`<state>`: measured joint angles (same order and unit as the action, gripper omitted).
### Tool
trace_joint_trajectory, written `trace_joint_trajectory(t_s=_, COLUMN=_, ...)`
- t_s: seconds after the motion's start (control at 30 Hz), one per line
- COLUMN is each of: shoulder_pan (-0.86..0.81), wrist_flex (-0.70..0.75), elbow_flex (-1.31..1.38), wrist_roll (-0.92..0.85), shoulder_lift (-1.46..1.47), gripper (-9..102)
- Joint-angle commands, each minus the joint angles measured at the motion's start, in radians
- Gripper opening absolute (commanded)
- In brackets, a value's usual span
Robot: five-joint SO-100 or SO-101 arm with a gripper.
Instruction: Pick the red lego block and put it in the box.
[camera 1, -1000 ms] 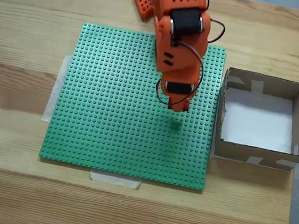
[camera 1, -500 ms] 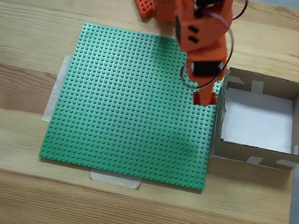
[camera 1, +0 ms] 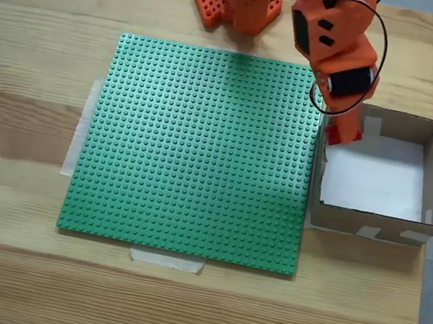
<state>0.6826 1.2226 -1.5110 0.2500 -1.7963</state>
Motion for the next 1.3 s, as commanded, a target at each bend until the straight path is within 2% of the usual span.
trace_joint_trajectory(t_s=0.0, shoulder_pan=0.037, wrist_flex=-0.026, elbow_flex=0.046, wrist_roll=-0.018, shoulder_lift=-0.032, gripper=2)
trace_joint_trajectory(t_s=0.23, shoulder_pan=0.075, wrist_flex=-0.049, elbow_flex=0.078, wrist_roll=-0.034, shoulder_lift=0.009, gripper=2)
trace_joint_trajectory(t_s=0.73, shoulder_pan=0.129, wrist_flex=0.029, elbow_flex=0.313, wrist_roll=-0.028, shoulder_lift=0.273, gripper=2)
trace_joint_trajectory(t_s=1.27, shoulder_pan=0.166, wrist_flex=0.069, elbow_flex=0.376, wrist_roll=-0.009, shoulder_lift=0.402, gripper=2)
